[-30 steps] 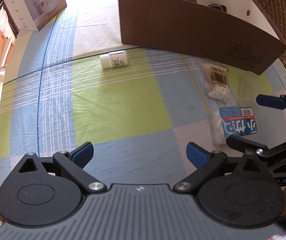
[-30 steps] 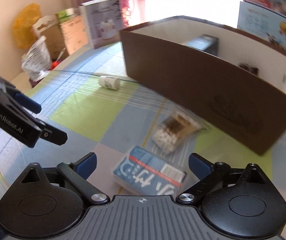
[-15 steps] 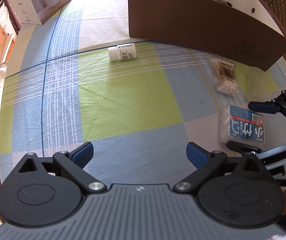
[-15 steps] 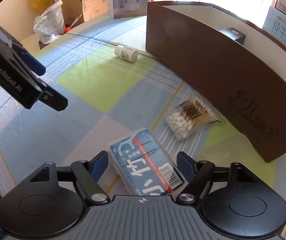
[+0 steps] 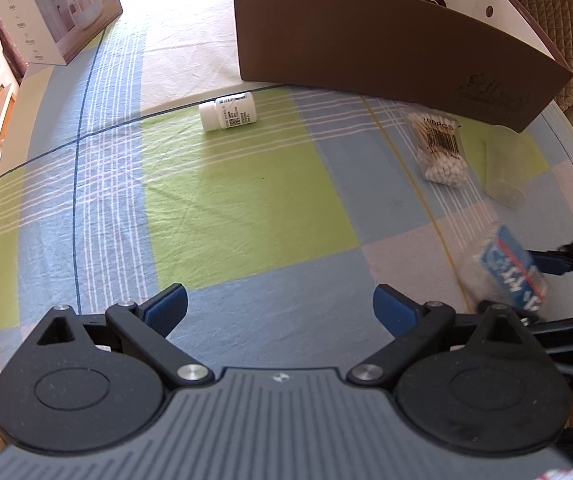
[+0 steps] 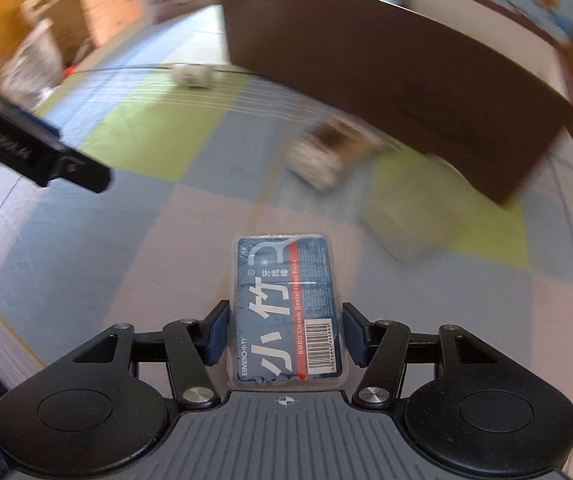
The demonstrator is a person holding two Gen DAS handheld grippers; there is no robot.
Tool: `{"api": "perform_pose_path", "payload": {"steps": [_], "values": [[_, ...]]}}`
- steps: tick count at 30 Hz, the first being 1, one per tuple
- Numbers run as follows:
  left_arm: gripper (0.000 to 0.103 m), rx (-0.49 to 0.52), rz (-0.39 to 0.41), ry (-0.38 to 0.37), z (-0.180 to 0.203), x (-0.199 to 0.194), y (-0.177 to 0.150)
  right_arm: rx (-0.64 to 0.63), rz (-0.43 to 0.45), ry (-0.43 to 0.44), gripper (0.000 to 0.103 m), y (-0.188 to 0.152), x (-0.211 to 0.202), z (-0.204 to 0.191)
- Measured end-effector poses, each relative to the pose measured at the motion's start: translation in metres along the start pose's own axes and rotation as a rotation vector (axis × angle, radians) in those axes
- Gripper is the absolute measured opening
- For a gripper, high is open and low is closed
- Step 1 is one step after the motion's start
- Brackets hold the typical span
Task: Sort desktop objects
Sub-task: 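Grasp the blue toothpick pack with the right gripper and lift it, then grasp the white pill bottle with the left gripper while the right gripper holds the toothpick pack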
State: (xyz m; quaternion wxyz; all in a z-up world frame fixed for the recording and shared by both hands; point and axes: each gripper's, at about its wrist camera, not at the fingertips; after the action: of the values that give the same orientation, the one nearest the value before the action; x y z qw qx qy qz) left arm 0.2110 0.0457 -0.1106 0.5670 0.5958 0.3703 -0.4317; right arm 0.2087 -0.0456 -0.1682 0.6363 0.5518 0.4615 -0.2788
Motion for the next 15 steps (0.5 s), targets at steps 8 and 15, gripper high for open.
{"api": "perform_pose_path", "payload": {"steps": [8,15], "values": [[0.098,0.024,-0.003,-0.015,0.004,0.010,0.007,0.271,-0.013,-0.188,0.055,-0.020,-0.022,0.048],[0.098,0.009,0.033,0.008,-0.004,0.024,0.020,0.461,0.032,-0.310,0.055,-0.021,-0.025,0.098]]}}
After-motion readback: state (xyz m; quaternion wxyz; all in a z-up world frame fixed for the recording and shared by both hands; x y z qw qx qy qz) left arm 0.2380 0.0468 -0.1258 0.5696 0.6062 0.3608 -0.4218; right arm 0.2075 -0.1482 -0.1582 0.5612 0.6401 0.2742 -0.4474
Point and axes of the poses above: each gripper's, at about its wrist camera, not at the fingertips, and x roughly the way its jaws point, z to its right, y to its top
